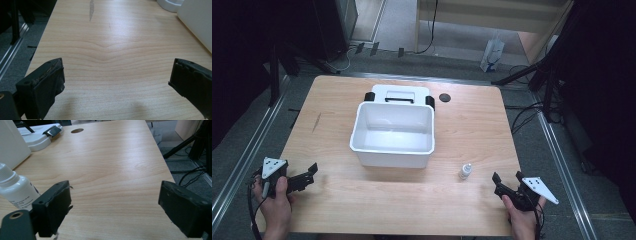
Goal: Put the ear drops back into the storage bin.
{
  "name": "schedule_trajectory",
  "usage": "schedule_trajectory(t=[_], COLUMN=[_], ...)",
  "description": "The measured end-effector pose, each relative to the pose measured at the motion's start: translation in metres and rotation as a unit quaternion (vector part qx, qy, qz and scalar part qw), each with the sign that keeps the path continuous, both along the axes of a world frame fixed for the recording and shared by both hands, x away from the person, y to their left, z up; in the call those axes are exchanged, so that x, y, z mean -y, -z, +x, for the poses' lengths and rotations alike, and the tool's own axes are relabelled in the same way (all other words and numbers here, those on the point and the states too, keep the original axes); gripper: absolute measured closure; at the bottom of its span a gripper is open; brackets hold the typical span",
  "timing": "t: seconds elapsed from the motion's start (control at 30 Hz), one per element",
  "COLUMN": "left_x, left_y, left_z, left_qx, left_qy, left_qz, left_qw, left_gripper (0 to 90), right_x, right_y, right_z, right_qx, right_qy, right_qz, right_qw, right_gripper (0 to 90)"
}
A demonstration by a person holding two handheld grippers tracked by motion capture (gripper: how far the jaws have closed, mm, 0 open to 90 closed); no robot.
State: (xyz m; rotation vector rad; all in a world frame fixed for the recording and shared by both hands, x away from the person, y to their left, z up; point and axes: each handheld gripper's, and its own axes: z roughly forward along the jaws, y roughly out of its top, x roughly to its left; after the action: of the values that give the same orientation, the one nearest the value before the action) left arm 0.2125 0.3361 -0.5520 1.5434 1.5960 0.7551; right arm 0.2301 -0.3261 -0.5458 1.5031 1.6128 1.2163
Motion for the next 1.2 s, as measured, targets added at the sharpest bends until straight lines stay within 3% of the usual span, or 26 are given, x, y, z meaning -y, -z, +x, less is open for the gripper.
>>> schedule_trajectory(t=[0.17, 0.3, 0.5, 0.53, 0.6, 0.87, 0.9, 0.93, 1.0, 1.03, 1.07, 1.1, 1.13, 1.17, 1.2], left_x=[0.0, 0.0, -0.001, 0.0, 0.0, -0.001, -0.001, -0.001, -0.001, -0.001, -0.001, -0.001, -0.001, -0.001, -0.002], left_y=[0.0, 0.0, 0.0, 0.0, 0.0, 0.0, 0.0, 0.0, 0.0, 0.0, 0.0, 0.0, 0.0, 0.0, 0.0], left_z=[0.0, 0.001, 0.0, 0.001, 0.001, 0.001, 0.001, 0.001, 0.001, 0.001, 0.001, 0.001, 0.001, 0.001, 0.001], left_qx=[0.0, -0.002, -0.002, -0.003, -0.003, -0.004, -0.004, -0.003, -0.003, -0.003, -0.004, -0.004, -0.004, -0.004, -0.004], left_qy=[-0.001, 0.003, 0.003, 0.005, 0.005, 0.005, 0.005, 0.004, 0.004, 0.004, 0.003, 0.003, 0.003, 0.003, 0.003], left_qz=[-0.002, 0.0, -0.003, -0.003, -0.003, -0.005, -0.006, -0.007, -0.008, -0.008, -0.009, -0.009, -0.009, -0.009, -0.009], left_qw=[1.0, 1.0, 1.0, 1.0, 1.0, 1.0, 1.0, 1.0, 1.0, 1.0, 0.9999, 0.9999, 0.9999, 0.9999, 0.9999], left_gripper=[0.4, 0.4, 0.4, 0.4, 0.4, 0.4, 0.4, 0.4, 0.4, 0.4, 0.4, 0.4, 0.4, 0.4, 0.4], right_x=[0.0, 0.001, -0.003, -0.004, -0.005, -0.02, -0.02, -0.023, -0.027, -0.027, -0.032, -0.032, -0.037, -0.037, -0.043], right_y=[0.0, -0.001, -0.006, -0.009, -0.01, -0.029, -0.029, -0.037, -0.045, -0.045, -0.052, -0.052, -0.057, -0.057, -0.062], right_z=[0.0, 0.004, 0.008, 0.01, 0.011, 0.022, 0.022, 0.025, 0.029, 0.029, 0.032, 0.032, 0.034, 0.034, 0.038], right_qx=[-0.002, -0.019, -0.041, -0.052, -0.057, -0.102, -0.102, -0.112, -0.122, -0.122, -0.14, -0.14, -0.156, -0.156, -0.17], right_qy=[-0.002, -0.011, -0.031, -0.05, -0.055, -0.123, -0.123, -0.14, -0.157, -0.157, -0.177, -0.177, -0.197, -0.197, -0.223], right_qz=[-0.002, -0.002, -0.034, -0.041, -0.043, -0.116, -0.116, -0.138, -0.154, -0.154, -0.172, -0.172, -0.19, -0.19, -0.214], right_qw=[1.0, 0.9998, 0.9981, 0.9965, 0.9959, 0.9803, 0.9803, 0.9741, 0.9679, 0.9679, 0.959, 0.959, 0.949, 0.949, 0.9356], right_gripper=[12.7, 14.1, 14.1, 14.3, 14.3, 14.3, 14.3, 14.2, 14.2, 14.2, 14.1, 14.1, 14.2, 14.2, 14.1])
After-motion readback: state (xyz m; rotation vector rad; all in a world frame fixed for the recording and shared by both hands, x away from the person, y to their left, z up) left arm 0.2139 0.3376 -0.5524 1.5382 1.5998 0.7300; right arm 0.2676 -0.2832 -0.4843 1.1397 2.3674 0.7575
